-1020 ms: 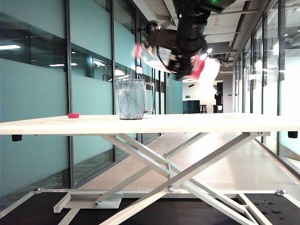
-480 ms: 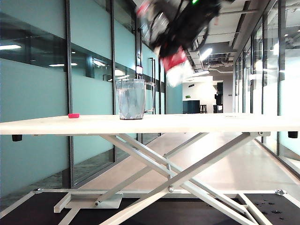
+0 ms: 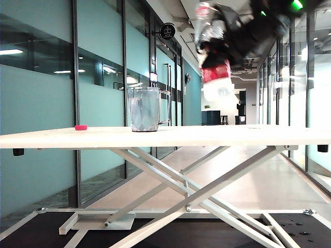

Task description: Pick up the mineral water bottle on the table and pour water into the mug until it's half full.

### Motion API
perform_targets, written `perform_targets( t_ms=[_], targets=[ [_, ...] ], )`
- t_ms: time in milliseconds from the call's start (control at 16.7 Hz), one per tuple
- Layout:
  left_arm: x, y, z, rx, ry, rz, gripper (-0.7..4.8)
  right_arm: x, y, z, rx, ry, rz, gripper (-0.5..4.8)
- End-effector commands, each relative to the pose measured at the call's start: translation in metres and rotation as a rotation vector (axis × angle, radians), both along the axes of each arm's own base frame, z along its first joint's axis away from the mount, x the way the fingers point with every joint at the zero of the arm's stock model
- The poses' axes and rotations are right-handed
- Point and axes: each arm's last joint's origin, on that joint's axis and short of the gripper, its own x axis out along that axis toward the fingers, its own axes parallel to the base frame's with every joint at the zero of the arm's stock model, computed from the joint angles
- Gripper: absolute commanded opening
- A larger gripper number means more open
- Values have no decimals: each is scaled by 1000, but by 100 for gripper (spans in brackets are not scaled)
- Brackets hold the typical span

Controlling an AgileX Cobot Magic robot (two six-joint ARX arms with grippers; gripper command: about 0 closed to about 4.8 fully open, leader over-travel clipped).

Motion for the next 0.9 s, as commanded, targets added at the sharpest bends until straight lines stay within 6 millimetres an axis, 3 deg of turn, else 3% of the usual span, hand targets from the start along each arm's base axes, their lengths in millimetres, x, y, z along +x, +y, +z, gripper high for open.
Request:
perform_targets(
  t_ms=[60,240,420,660,900],
  targets=[
    [0,0,1,3,-8,-2,-5,-8,-13,-19,108,-95,3,84],
    [0,0,1,3,-8,-2,-5,-20,-24,-49,143,-183,-12,84],
    [0,0,1,4,-8,-3,-5,-15,-24,-73,133,-133,-19,84],
    [0,0,1,3,-8,-2,-5,-11,-23,-88,124,-96,-22,85],
    [0,0,1,4,-8,-2,-5,-10,-23,-91,122,-86,-21,289]
  ],
)
